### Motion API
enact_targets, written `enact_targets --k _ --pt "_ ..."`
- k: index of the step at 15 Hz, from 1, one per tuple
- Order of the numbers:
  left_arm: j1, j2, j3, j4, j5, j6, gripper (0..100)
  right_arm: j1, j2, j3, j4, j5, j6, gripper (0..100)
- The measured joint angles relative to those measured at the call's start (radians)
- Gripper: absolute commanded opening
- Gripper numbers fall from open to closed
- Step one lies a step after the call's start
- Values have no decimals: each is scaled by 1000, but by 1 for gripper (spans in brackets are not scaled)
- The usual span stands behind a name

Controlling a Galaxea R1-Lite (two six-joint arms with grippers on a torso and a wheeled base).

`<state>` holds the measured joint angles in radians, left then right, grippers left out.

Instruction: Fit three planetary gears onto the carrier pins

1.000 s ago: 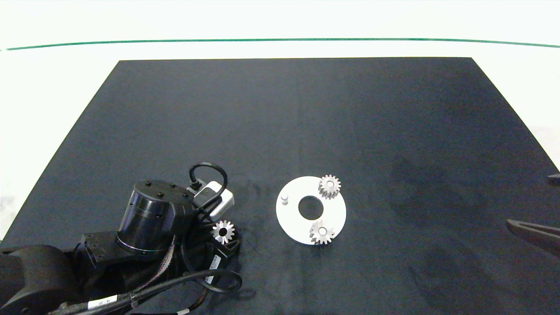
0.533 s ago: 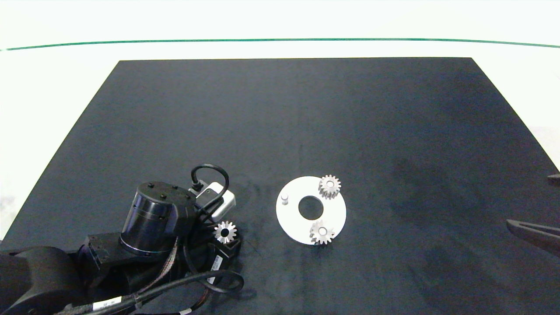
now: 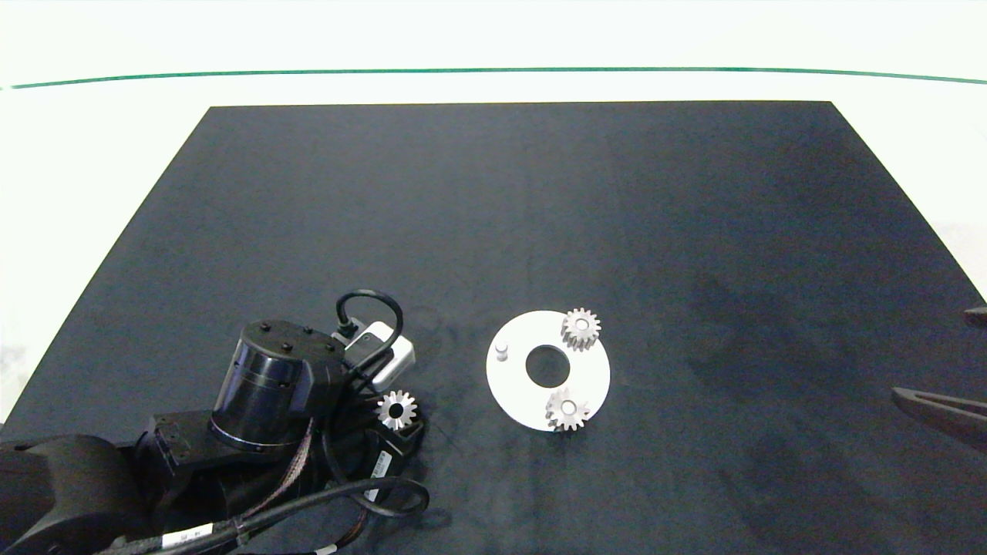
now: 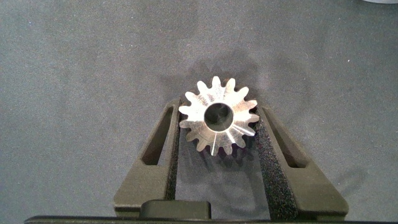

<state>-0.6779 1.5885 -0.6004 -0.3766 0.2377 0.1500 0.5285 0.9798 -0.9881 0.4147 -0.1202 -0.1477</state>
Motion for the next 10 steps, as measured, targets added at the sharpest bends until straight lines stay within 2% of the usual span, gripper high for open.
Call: enact_targets --k 6,10 --pt "-2 -6 6 2 0 1 1 0 4 15 -19 9 -1 100" --pt "-2 -7 1 4 1 0 0 0 9 26 -30 10 -3 100"
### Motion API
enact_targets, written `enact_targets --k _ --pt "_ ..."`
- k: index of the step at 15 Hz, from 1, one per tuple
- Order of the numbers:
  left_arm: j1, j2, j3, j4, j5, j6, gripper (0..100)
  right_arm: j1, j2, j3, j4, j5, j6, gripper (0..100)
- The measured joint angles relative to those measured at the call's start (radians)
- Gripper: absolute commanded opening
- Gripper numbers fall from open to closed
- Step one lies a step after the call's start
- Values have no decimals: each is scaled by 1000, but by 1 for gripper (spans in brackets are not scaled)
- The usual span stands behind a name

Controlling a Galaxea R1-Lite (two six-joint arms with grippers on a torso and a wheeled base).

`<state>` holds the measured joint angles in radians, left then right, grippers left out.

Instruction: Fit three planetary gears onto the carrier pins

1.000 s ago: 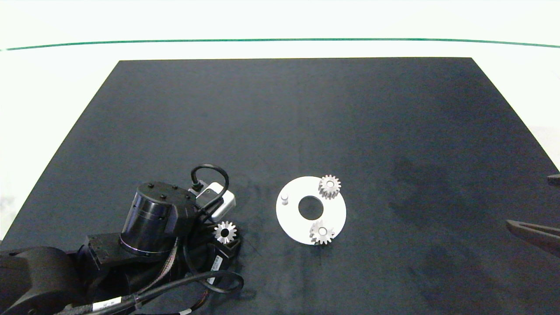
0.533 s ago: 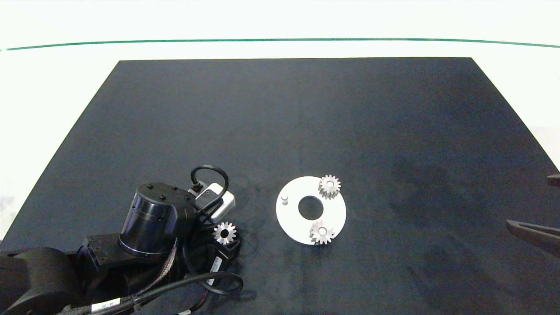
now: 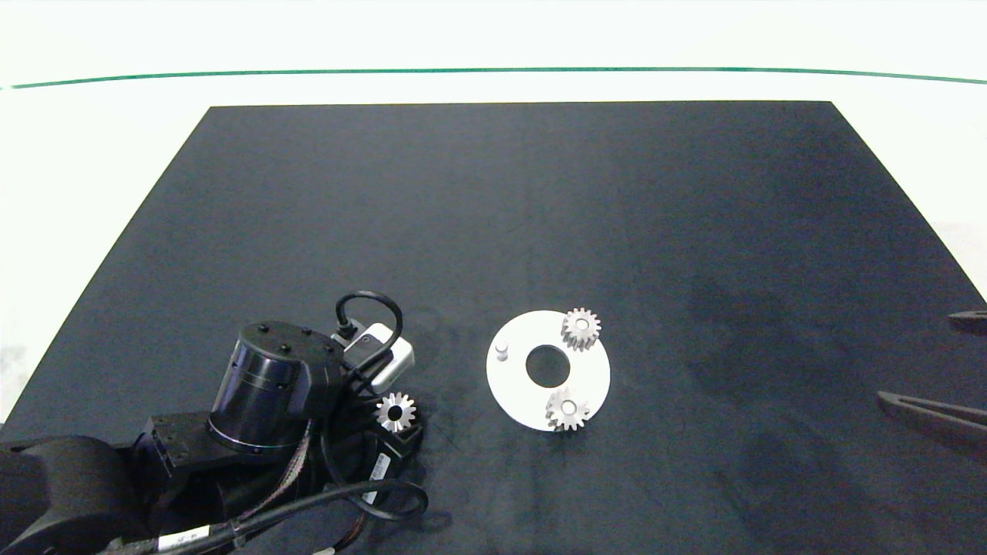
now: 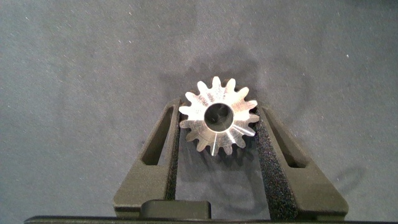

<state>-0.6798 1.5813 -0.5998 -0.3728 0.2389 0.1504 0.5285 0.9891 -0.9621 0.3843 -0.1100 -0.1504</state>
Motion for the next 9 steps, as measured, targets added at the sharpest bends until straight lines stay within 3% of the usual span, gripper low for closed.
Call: enact_targets --k 5,9 --pt "-9 -26 -53 13 6 16 0 0 4 1 0 -1 0 100" --pt "-69 -65 -179 220 10 14 0 -3 -4 -10 -10 -1 0 100"
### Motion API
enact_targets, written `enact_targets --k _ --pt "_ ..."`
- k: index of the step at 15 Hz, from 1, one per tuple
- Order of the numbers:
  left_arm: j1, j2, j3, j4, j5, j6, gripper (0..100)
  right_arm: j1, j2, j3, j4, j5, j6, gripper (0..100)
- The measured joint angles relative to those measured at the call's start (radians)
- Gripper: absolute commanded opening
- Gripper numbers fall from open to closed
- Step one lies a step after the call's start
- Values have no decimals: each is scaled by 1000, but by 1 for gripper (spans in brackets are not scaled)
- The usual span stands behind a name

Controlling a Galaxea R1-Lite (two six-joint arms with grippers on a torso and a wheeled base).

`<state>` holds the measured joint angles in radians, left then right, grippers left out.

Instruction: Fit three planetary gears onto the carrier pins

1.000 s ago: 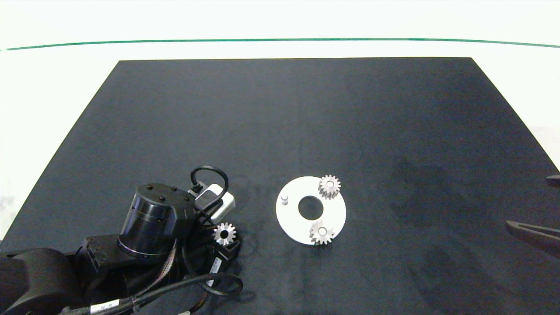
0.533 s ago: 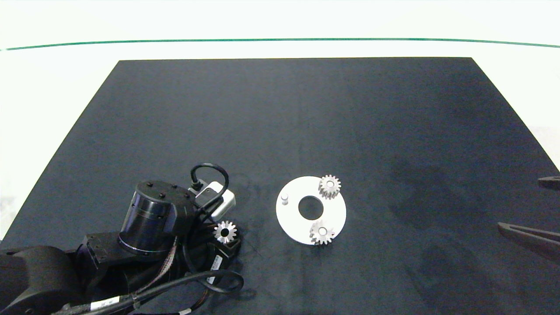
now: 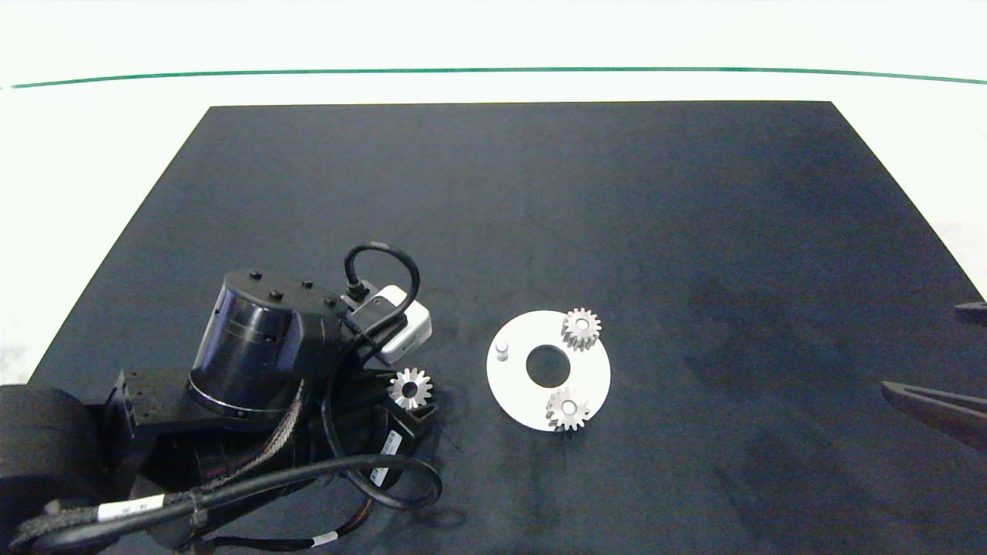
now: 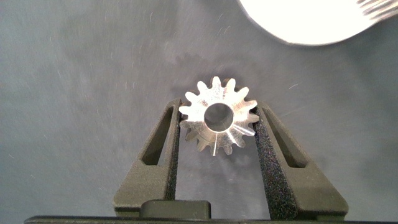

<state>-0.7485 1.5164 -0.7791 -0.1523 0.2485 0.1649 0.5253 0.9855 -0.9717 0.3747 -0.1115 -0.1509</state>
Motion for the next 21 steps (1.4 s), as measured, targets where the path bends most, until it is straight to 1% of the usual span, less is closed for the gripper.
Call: enact_targets --k 1,2,3,5,6,7,9,10,12,13,14,15,16,17,19,20,21 --pt "-14 -2 -48 51 0 -1 0 -1 -3 -5 -1 0 0 100" --pt "-35 0 -89 81 4 -2 0 -1 -7 -10 0 0 0 100" --pt "-56 8 -124 87 20 -3 0 -2 -12 -15 0 0 0 100" --pt "-94 42 -172 94 65 -3 0 -1 -25 -21 5 0 -3 100" --pt "-117 66 -202 93 90 -3 0 -1 -31 -25 7 0 -13 100" --pt "-137 86 -228 95 106 -3 0 0 -38 -26 9 1 -27 100" --pt "-155 123 -285 125 114 -1 0 0 -51 -29 8 1 -32 100" --pt "-158 137 -320 166 115 -1 0 0 -55 -29 8 1 -33 100" --pt "-160 159 -406 283 120 -2 0 1 -59 -30 7 1 -33 100" --pt "-161 171 -446 312 128 -3 0 1 -60 -30 8 1 -33 100" --pt "-161 187 -478 324 137 -3 0 2 -60 -30 8 1 -33 100" --pt "-161 199 -496 326 140 -3 0 2 -61 -29 7 1 -33 100" --pt "-161 210 -505 326 142 -3 0 2 -61 -29 7 2 -33 100" --pt "-160 218 -511 326 151 -2 0 2 -61 -29 7 3 -34 100" --pt "-161 237 -521 325 175 1 0 3 -60 -27 7 3 -34 100" --pt "-161 248 -524 325 195 2 0 3 -59 -27 7 3 -35 100" --pt "-161 255 -526 325 200 3 0 3 -59 -27 7 3 -35 100"
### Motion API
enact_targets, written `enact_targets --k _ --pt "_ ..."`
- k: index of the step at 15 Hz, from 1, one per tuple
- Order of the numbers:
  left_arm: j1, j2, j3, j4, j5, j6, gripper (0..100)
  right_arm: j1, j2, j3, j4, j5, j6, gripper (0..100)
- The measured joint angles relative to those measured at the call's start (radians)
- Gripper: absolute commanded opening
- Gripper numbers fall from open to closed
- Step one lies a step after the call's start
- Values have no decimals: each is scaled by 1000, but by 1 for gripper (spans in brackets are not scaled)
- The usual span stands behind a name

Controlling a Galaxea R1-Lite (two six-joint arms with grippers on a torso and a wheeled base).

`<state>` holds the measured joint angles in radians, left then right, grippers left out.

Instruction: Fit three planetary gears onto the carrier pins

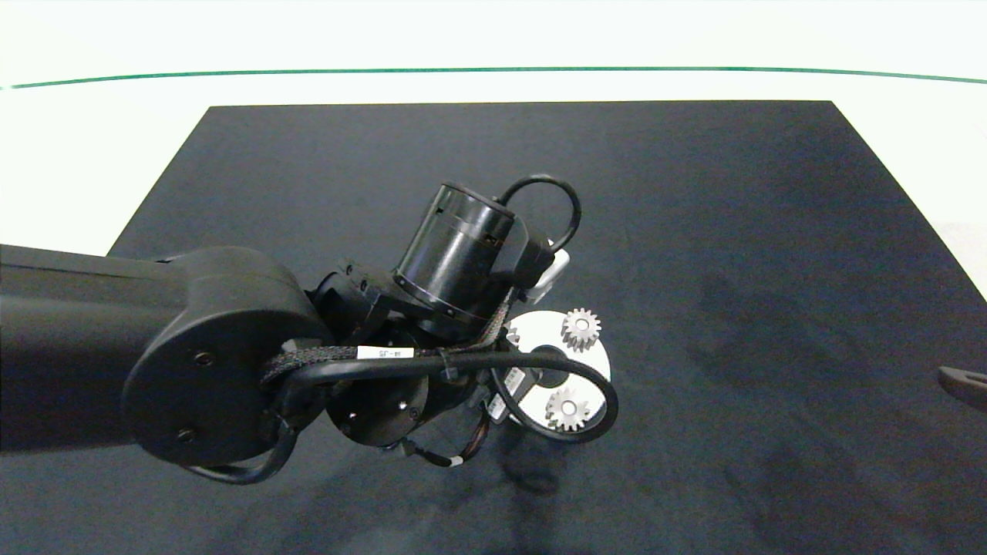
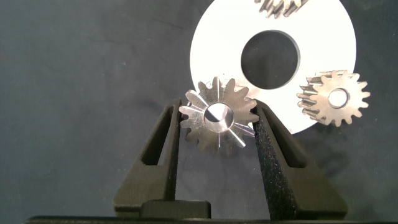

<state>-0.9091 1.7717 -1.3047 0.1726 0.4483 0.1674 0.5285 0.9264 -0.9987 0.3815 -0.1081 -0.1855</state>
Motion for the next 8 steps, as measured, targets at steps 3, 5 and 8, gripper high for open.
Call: enact_targets --k 3,5,8 --pt "0 18 -4 -5 1 1 0 11 -1 0 0 0 0 100" --pt "0 27 -9 -5 1 0 0 18 -2 0 1 0 1 100" --pt "0 44 -23 -11 1 -3 0 20 -2 1 0 0 0 100"
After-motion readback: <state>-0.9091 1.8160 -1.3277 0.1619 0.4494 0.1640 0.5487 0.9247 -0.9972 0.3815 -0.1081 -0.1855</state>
